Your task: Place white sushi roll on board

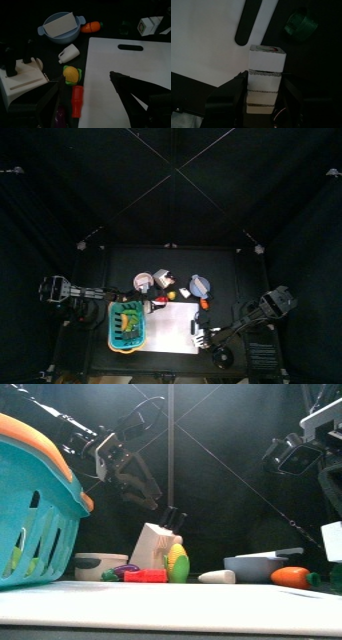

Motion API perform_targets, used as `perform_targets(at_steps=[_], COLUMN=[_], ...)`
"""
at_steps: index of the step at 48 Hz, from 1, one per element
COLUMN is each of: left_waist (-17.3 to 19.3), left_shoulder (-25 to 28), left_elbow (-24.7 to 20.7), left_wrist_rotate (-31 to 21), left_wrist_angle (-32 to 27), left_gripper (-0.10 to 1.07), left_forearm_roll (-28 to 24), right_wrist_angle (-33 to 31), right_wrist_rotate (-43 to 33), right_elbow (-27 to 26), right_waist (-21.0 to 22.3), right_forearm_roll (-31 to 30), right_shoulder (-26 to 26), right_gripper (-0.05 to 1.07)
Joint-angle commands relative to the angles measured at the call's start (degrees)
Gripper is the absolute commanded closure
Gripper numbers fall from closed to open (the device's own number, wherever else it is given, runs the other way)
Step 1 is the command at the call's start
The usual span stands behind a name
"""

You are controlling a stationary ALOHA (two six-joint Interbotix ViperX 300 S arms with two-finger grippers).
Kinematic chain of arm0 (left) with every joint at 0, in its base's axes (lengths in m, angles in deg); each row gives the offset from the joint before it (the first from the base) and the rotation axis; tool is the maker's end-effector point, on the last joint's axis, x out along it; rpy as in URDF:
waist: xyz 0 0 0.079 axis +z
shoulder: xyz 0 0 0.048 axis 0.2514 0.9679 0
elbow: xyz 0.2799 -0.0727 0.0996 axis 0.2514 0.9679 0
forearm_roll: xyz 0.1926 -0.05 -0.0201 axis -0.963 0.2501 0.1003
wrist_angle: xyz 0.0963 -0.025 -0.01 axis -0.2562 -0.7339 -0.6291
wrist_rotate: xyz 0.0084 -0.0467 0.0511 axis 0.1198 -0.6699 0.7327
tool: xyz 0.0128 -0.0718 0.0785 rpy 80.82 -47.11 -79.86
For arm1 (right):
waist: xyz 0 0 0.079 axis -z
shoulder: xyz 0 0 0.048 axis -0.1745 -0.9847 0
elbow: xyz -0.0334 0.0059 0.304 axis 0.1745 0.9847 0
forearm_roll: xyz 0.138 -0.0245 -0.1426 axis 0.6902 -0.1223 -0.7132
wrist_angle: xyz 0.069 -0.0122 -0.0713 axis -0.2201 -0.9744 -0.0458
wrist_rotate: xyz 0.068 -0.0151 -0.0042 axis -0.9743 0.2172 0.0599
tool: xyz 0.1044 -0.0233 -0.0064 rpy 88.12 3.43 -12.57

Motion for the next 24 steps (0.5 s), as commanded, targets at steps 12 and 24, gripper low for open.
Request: perform_targets(at_steps=[12, 24], left_waist=[0.09, -0.09], left_shoulder=[-10.28, -14.85], left_elbow=[5.62, 9.76], left_wrist_rotate=[0.18, 0.00], left_wrist_angle=[8.35, 14.77], left_gripper=[-0.06, -0.06], left_forearm_roll=[-0.44, 0.35], right_wrist_angle=[0.35, 3.87], right_wrist_rotate=[-0.44, -0.44], right_elbow=[-5.36, -7.82], right_waist=[2.20, 7.82], right_forearm_roll=[-6.33, -10.46], right_shoulder=[3.52, 1.23], right_gripper=[0.38, 0.37])
